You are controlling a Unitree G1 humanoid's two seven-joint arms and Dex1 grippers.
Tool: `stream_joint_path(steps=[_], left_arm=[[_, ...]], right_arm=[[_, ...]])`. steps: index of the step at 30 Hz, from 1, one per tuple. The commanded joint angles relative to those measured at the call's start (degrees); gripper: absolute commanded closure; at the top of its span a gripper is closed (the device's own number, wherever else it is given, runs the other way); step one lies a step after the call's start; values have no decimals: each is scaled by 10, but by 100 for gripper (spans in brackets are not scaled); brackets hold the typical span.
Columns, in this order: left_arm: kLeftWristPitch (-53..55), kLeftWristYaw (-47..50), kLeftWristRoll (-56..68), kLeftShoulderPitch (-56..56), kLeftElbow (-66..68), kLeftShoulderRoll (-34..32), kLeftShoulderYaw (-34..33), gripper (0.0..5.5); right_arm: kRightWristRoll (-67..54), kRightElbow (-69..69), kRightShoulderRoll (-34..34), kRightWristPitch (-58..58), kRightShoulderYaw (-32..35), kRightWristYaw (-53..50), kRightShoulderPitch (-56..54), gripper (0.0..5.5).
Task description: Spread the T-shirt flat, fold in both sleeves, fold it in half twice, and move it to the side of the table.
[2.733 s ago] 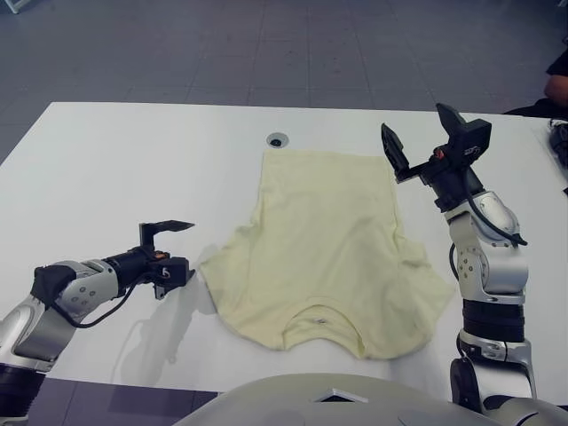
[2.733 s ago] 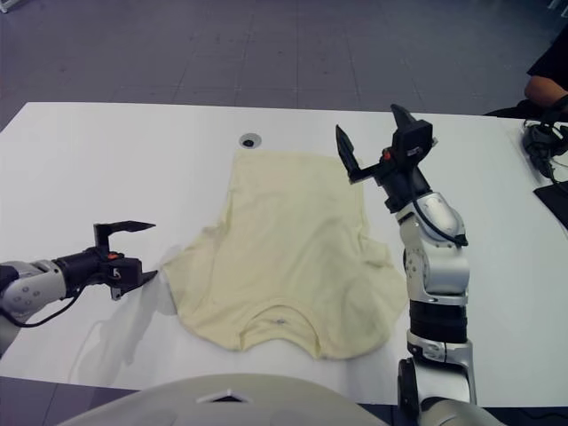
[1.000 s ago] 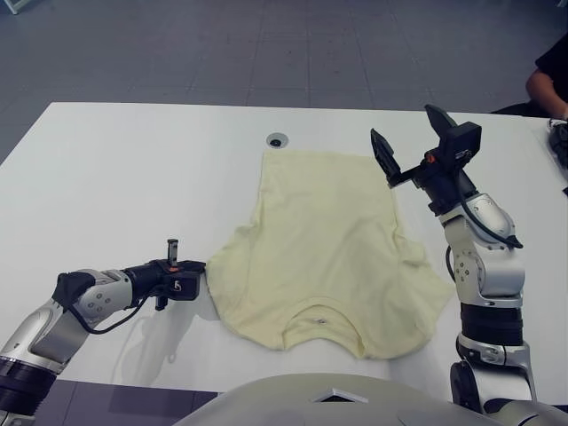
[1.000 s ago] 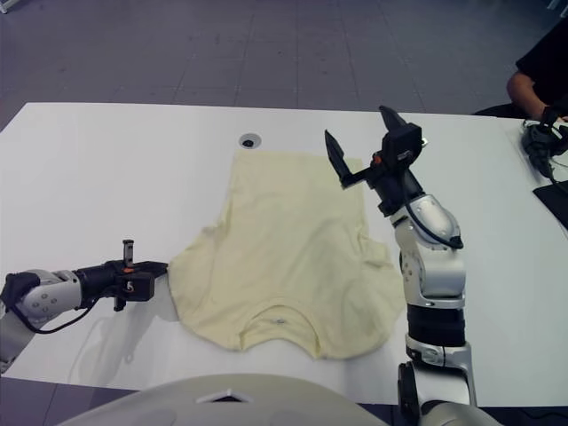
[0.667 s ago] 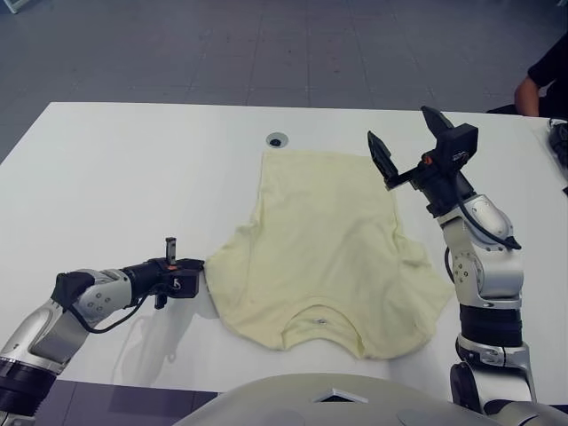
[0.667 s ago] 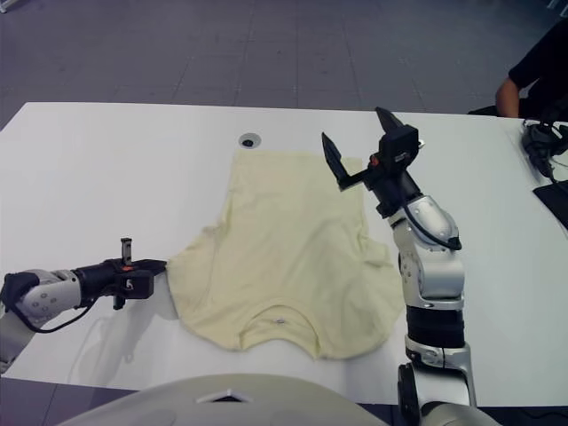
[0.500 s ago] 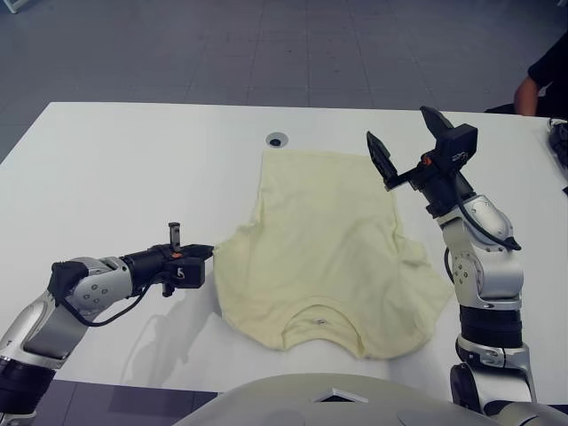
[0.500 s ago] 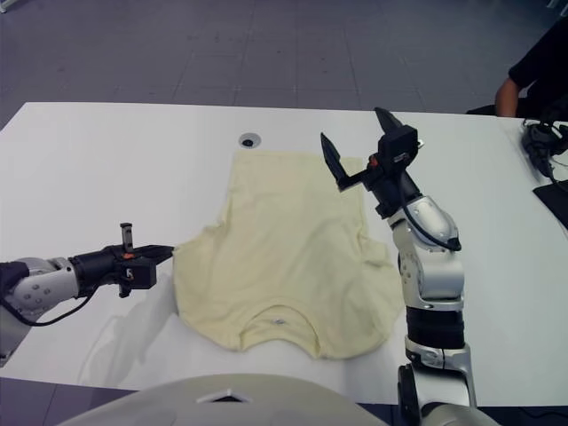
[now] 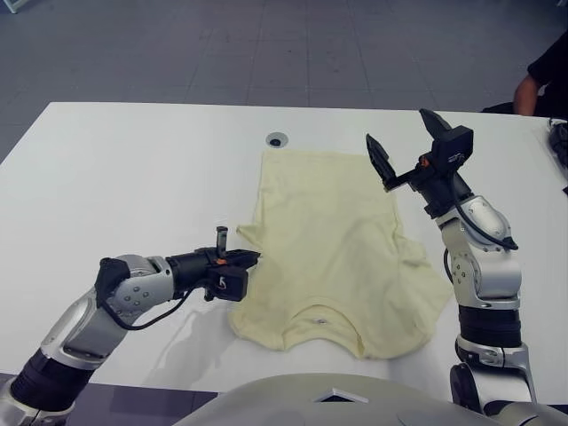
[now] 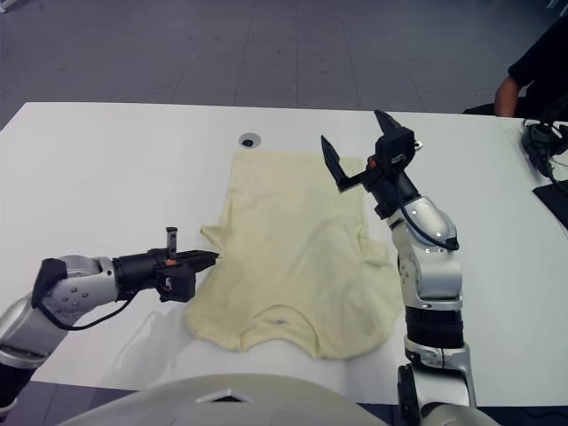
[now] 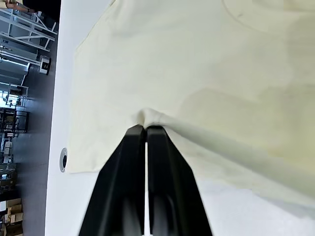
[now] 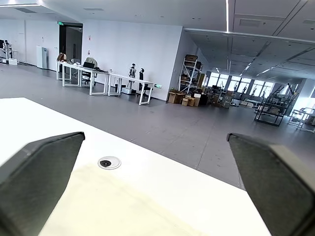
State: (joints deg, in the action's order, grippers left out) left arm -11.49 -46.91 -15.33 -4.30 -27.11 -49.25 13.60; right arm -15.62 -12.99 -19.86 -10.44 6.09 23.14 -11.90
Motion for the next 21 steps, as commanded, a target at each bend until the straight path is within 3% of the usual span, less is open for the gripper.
stream_joint_path(steps=[1,21], left_arm=[[7,-7,-21,24,11,21,28,547],[9,-10,-55,33,28,76,112,547]], right_arm=[[3,-3,5,-1,-5,-3,-2,10],[11,-10,5,-3,-13,-5,2,10]])
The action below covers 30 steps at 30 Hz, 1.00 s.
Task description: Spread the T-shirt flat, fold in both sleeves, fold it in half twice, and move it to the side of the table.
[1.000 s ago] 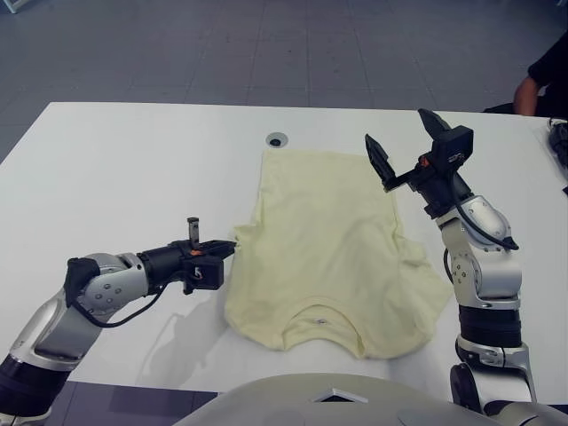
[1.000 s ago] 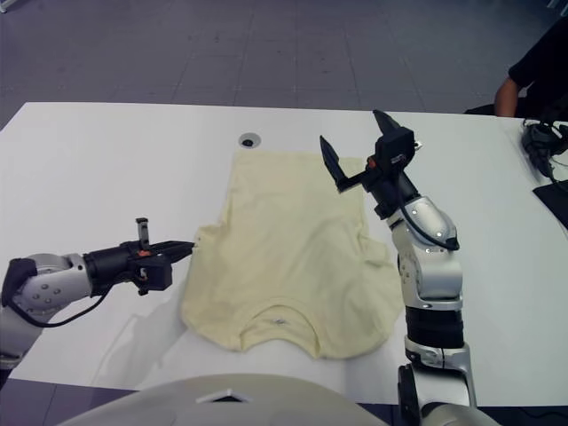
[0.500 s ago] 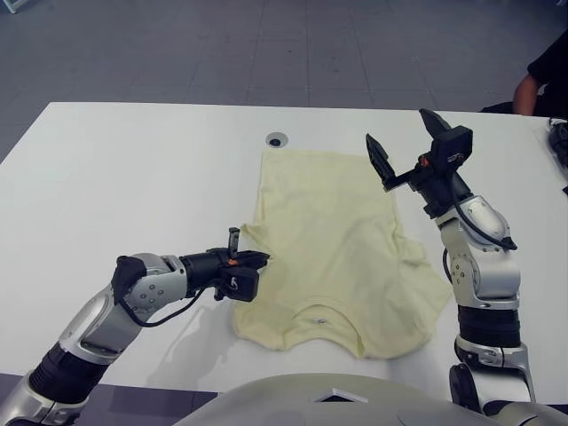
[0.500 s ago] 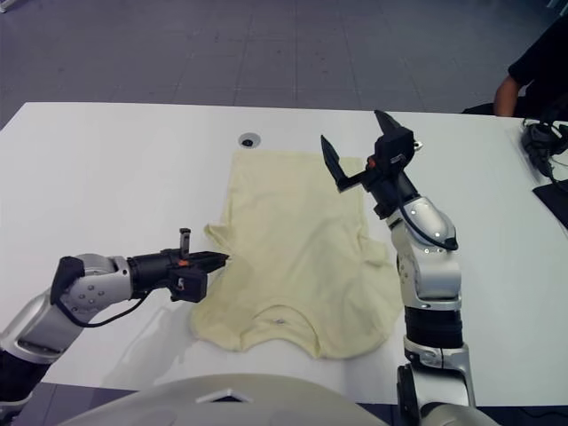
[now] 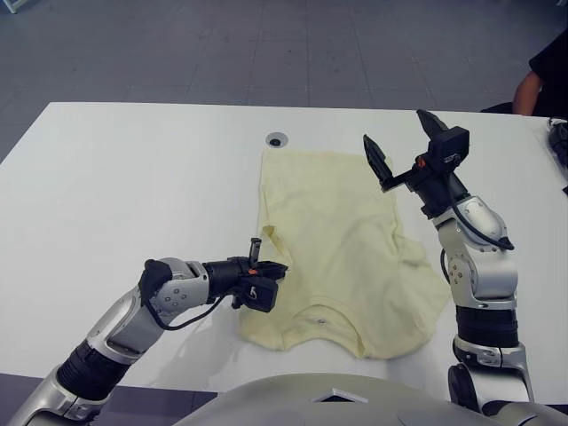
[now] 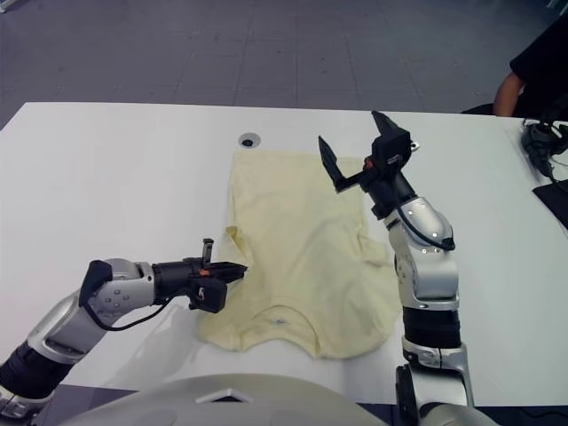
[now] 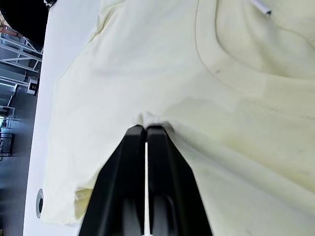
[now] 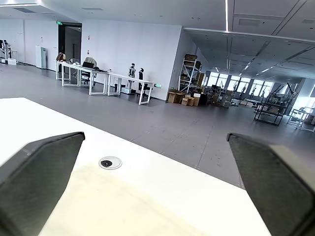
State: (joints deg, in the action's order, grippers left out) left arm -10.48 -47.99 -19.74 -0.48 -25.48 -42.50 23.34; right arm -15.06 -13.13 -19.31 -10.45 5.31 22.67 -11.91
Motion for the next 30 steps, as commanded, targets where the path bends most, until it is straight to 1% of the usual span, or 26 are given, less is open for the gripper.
stream_joint_path(steps=[1,2,7,10,15,19,20,23,25,27,30], left_arm=[[-1,2,-14,-7,14,12,19,547],[-2,3,-17,-9,17,15,22,547],[0,28,-13,-3,65,69,50,463],[11,29,-26,-15,69,71,57,413],[18,39,-30,-16,74,77,49,325],[21,47,-16,-17,71,87,46,269],[21,49,-7,-17,67,91,44,248],[39,62,47,-10,41,116,13,206],[60,76,89,-2,26,136,-19,170],[98,107,140,10,11,168,-68,138],[154,167,195,38,6,220,-132,84]], right_arm=[[6,-9,-1,-3,-6,-1,2,10],[6,-9,-1,-3,-7,0,2,10],[10,-18,-3,-2,-6,-3,11,10],[12,-17,-2,-3,-10,-2,7,10],[15,-21,-1,-2,-13,-3,9,10],[16,-22,-1,-2,-13,-3,9,10],[16,-22,-1,-2,-12,-3,9,10],[14,-21,-2,-3,-10,-2,7,10],[8,-20,-3,-6,-6,0,4,10],[-8,-17,-10,-21,5,5,-9,10],[-5,-35,-55,-50,22,21,-12,10]])
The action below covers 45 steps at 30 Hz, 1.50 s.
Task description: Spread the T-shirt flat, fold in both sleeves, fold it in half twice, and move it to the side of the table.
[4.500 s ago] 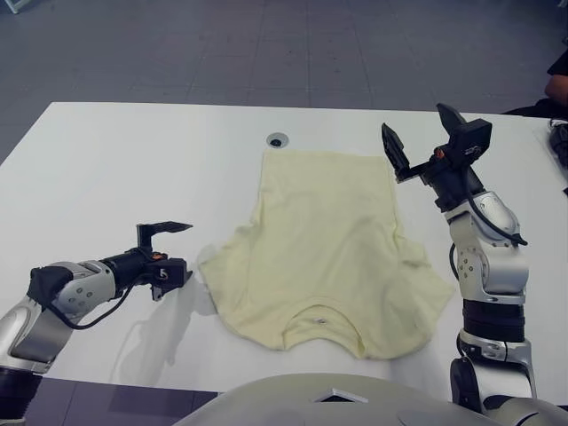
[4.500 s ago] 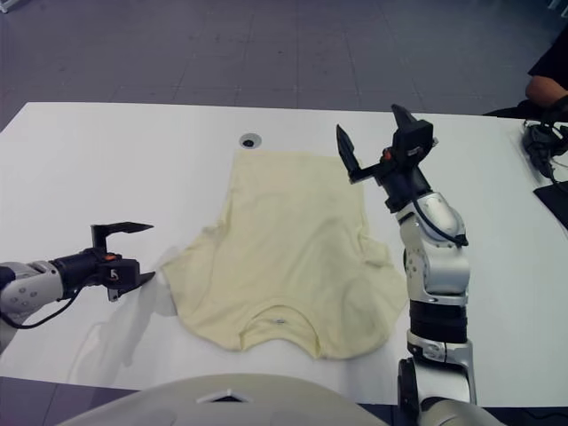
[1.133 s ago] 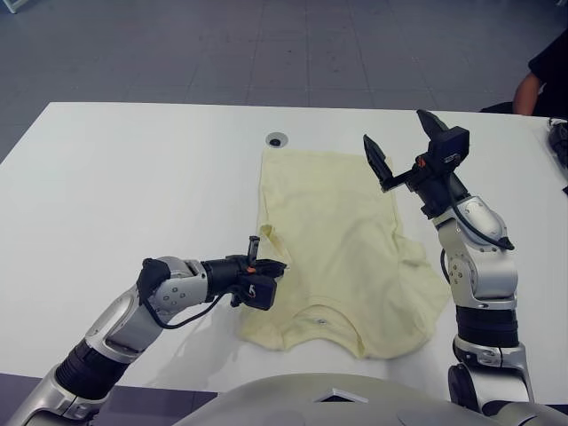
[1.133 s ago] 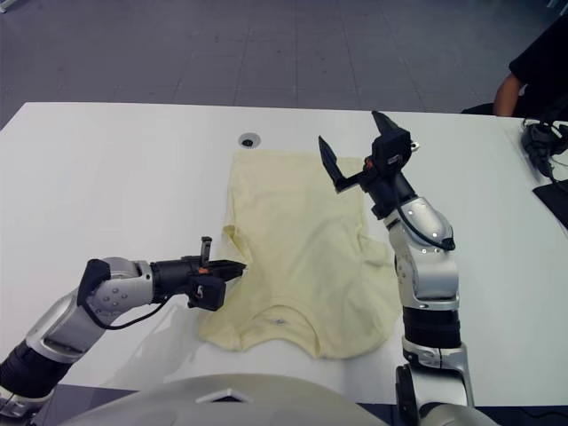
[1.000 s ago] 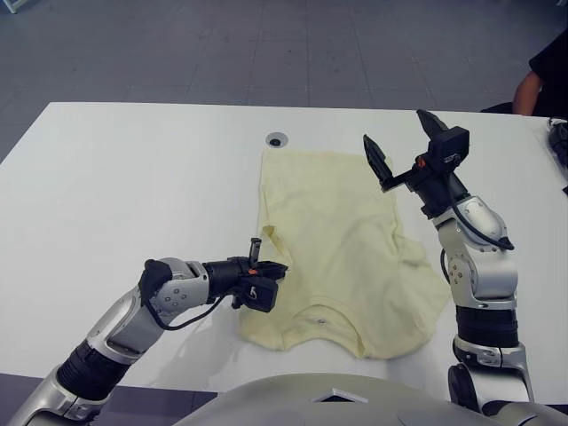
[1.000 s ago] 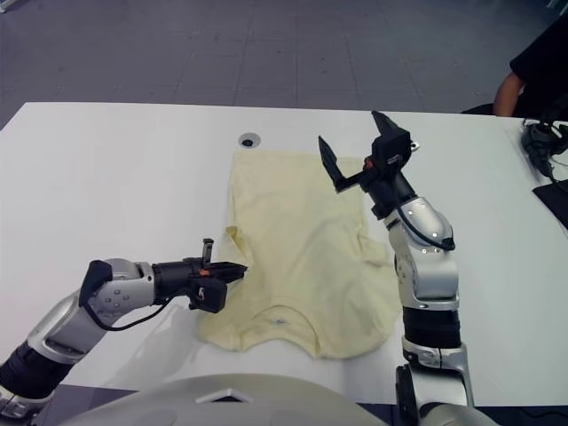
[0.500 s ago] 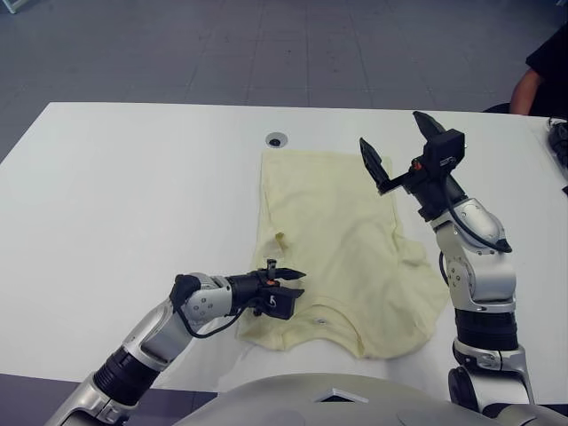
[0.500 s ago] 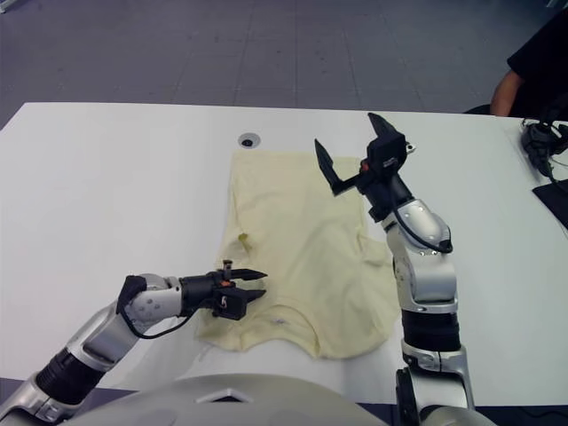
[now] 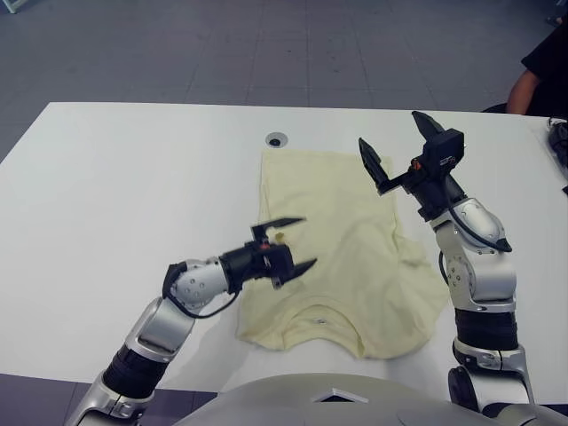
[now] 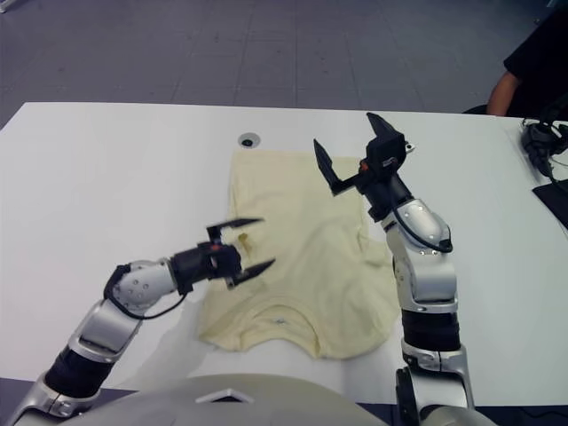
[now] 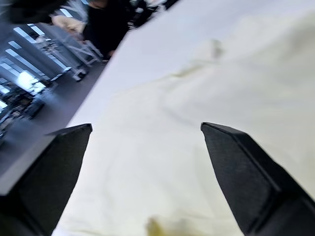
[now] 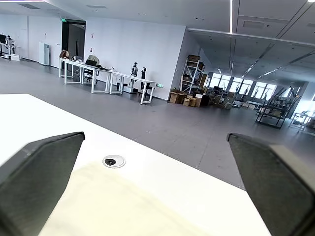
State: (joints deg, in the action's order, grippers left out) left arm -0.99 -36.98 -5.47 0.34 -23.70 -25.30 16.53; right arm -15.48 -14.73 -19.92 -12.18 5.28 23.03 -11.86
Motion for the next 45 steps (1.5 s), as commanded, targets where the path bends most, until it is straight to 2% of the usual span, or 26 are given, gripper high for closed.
stream_joint_path(steps=[1,5,9,12,15,18,30,45], left_arm=[[82,81,68,41,-11,66,-85,67],[151,161,95,59,-13,115,-137,12],[183,232,80,46,-37,149,-152,12],[193,255,76,36,-68,160,-141,12],[200,266,71,28,-85,166,-134,12],[203,271,70,28,-90,165,-129,12],[199,283,53,-2,-119,155,-129,12],[203,278,50,4,-118,149,-124,12]], right_arm=[[9,-32,-75,-43,27,29,-4,10],[53,-86,-206,-42,43,119,68,10],[73,-104,-345,49,116,280,196,10],[74,-88,-402,105,167,388,288,10],[126,-56,-439,157,178,428,341,10],[176,-39,-453,190,167,431,364,10],[269,61,-474,260,11,415,243,10],[268,70,-487,252,-3,413,258,10]])
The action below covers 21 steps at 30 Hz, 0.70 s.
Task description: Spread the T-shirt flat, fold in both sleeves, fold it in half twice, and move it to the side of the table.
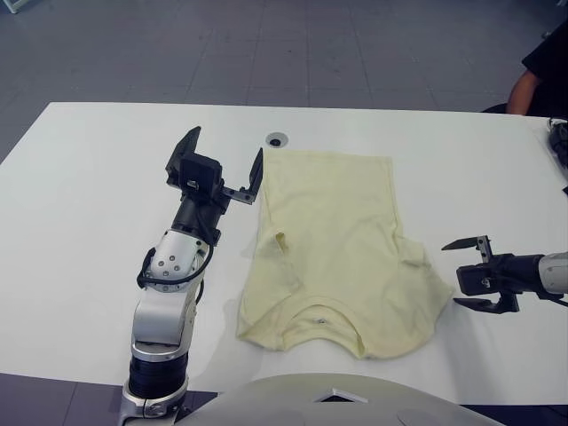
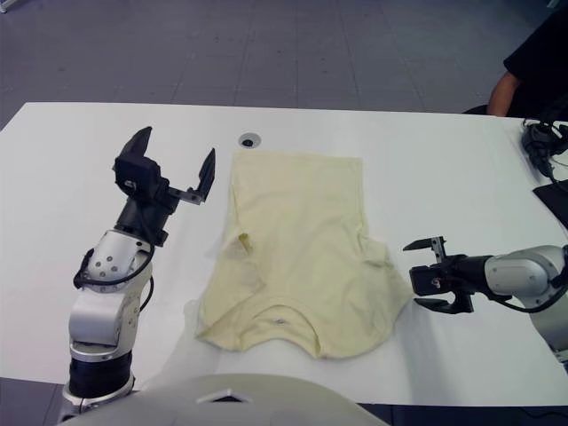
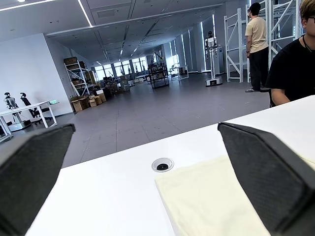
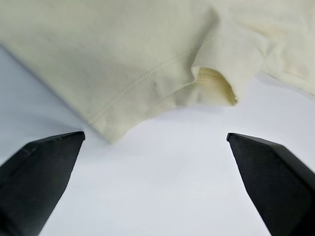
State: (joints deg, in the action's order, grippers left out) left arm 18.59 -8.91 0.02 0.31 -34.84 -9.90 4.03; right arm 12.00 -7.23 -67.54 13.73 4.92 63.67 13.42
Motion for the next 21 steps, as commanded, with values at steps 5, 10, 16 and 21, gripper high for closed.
stream_joint_path(steps=[5,10,16,21], left_arm=[[7,-4,-5,7,-5,-7,1,10],[6,-7,-7,10,-1,-9,4,10],[6,-8,-10,10,-2,-10,5,10],[7,-8,-11,10,-2,-10,6,10]], right_arm=[[2,-3,-8,-14,-9,2,5,33],[11,0,-6,-19,-16,-5,7,115],[11,4,-7,-21,-21,-8,4,207],[8,5,-9,-20,-21,-10,5,293]])
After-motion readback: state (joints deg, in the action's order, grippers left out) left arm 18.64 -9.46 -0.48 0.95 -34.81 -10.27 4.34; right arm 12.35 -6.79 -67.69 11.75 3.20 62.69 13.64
